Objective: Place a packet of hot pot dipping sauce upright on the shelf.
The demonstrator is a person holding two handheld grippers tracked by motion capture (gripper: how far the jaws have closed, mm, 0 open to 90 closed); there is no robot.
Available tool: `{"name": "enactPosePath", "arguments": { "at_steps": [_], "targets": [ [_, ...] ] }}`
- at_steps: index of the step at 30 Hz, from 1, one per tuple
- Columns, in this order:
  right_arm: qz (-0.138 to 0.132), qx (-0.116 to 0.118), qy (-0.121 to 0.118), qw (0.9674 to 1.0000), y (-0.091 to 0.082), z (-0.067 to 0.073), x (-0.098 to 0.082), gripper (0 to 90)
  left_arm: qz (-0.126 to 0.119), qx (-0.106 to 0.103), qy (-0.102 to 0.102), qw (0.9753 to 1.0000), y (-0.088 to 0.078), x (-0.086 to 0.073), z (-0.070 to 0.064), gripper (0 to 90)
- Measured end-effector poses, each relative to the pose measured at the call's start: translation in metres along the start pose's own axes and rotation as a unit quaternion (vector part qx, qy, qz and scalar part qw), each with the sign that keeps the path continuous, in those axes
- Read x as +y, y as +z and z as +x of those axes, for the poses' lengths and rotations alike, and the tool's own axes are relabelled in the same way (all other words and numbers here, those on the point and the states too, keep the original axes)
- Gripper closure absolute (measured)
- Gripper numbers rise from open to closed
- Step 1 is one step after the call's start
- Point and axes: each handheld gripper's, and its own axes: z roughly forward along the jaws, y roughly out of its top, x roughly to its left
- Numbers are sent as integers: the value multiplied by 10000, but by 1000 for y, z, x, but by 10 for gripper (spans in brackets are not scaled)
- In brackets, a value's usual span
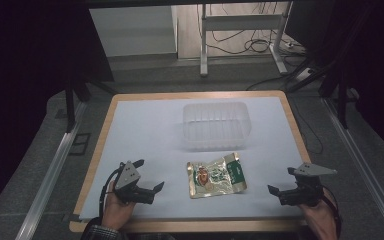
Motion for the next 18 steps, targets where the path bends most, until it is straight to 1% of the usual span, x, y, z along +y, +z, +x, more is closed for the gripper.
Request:
{"name": "enactPosePath", "arguments": {
  "at_steps": [2,3,5,6,7,9,11,14,18],
  "targets": [
    [-102,96,66,9999,0,-2,-1,0,-1,19,-22,10000,0,0,0,0],
    [-122,115,91,9998,0,-2,-1,0,-31,30,2,10000,0,0,0,0],
    [-131,149,185,9996,0,-5,-3,0,-166,-25,23,9999,-2,1,-2,0],
    [-131,157,225,9995,0,-5,-4,0,-166,-25,23,9999,-2,1,-2,0],
    [-171,184,268,9993,0,-6,-4,0,-337,-51,61,9994,-4,1,-3,0],
    [-216,161,268,9993,-1,-7,-4,0,-384,-26,47,9992,-4,1,-2,0],
    [-274,127,291,9991,-2,-8,-4,0,-406,-6,-14,9992,-4,1,0,0],
    [-297,137,368,9988,-3,-8,-5,0,-451,-10,-87,9989,-5,0,1,0],
    [-312,89,343,9989,-4,-9,-5,0,-481,-3,-77,9988,-6,1,1,0]
  ]
}}
